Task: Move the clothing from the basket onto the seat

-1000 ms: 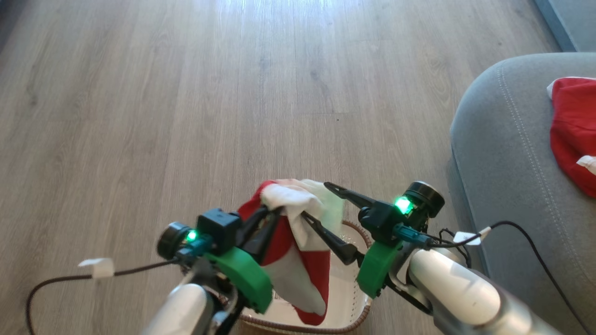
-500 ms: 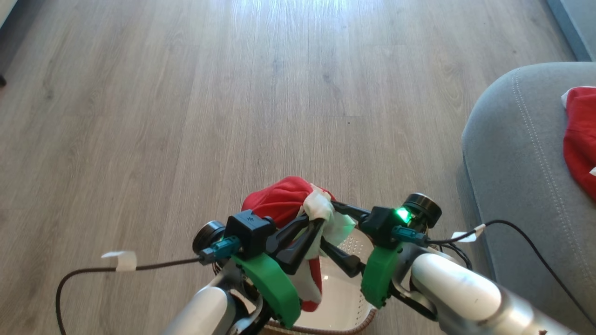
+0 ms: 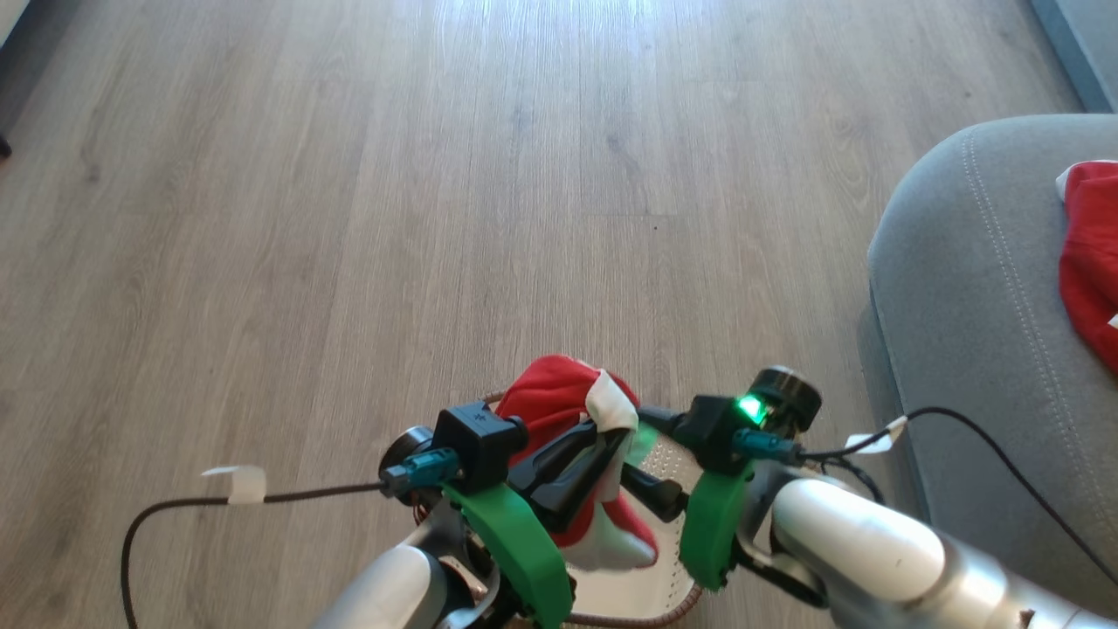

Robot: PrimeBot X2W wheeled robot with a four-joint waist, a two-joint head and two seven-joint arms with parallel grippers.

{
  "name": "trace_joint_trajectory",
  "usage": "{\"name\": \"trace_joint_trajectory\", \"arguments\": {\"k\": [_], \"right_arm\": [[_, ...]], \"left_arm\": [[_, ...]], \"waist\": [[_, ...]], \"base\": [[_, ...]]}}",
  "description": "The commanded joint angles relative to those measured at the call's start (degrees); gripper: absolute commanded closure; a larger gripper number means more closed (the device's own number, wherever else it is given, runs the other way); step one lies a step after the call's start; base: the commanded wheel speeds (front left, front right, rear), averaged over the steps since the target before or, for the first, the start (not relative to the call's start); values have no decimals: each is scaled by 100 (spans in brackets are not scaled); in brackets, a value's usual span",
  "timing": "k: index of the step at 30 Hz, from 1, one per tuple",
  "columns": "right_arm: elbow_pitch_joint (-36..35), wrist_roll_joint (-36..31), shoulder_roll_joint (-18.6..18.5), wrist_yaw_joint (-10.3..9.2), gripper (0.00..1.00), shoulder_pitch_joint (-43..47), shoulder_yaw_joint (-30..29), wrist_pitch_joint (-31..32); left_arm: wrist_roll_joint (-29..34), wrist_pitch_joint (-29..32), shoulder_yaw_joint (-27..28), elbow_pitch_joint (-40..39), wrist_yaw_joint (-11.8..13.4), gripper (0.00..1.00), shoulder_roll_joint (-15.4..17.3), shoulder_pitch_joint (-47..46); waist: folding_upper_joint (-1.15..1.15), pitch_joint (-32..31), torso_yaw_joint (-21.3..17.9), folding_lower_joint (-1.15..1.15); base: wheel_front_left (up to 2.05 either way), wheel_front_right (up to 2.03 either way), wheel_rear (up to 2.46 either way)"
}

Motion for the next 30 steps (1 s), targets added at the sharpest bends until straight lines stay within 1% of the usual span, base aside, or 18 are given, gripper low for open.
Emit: {"name": "trace_joint_trajectory", "arguments": {"k": [1, 3, 7, 13, 14, 15, 16, 18, 19, 20, 30], "right_arm": [[-198, 138, -29, -2, 100, -196, 91, -38], [-301, 317, -92, -2, 100, -262, 257, -38], [-463, 529, -205, -2, 100, -329, 340, -38], [-600, 565, -360, -2, 100, -273, 69, -38], [-612, 554, -381, -2, 100, -247, 4, -38], [-612, 554, -381, -2, 100, -247, 4, -38], [-624, 542, -402, -2, 100, -218, -63, -38], [-636, 501, -453, -2, 100, -162, -195, -38], [-641, 483, -477, -2, 100, -133, -266, -38], [-646, 460, -497, -2, 100, -108, -344, -38], [-730, 176, -674, -2, 100, 185, -1186, -38]], "left_arm": [[-55, -33, 139, -249, -51, 100, 3, -313], [-86, -58, 124, -228, -57, 100, 6, -330], [-128, -122, 104, -166, -64, 100, 13, -341], [-131, -241, 149, -53, -40, 100, 45, -355], [-124, -267, 158, -29, -31, 90, 50, -358], [-124, -267, 158, -29, -31, 90, 50, -358], [-111, -296, 171, -3, -15, 73, 55, -362], [-74, -359, 192, 62, 20, 44, 66, -372], [-45, -389, 196, 100, 35, 14, 75, -381], [-20, -424, 201, 137, 50, 0, 82, -388], [199, -890, 211, 597, 126, 0, 95, -448]], "waist": [[0, 13, 1, 0], [0, 33, -3, 0], [0, 49, -17, 0], [0, 74, -76, 0], [0, 75, -89, 0], [0, 75, -89, 0], [0, 79, -106, 0], [0, 90, -146, 0], [0, 97, -169, 0], [0, 107, -200, 0], [0, 200, -537, 0]], "base": [[0, 0, 0], [0, 0, 0], [0, 0, 0], [0, 0, 0], [0, 0, 0], [0, 0, 0], [0, 0, 0], [0, 0, 0], [0, 0, 0], [0, 0, 0], [0, 0, 0]]}}
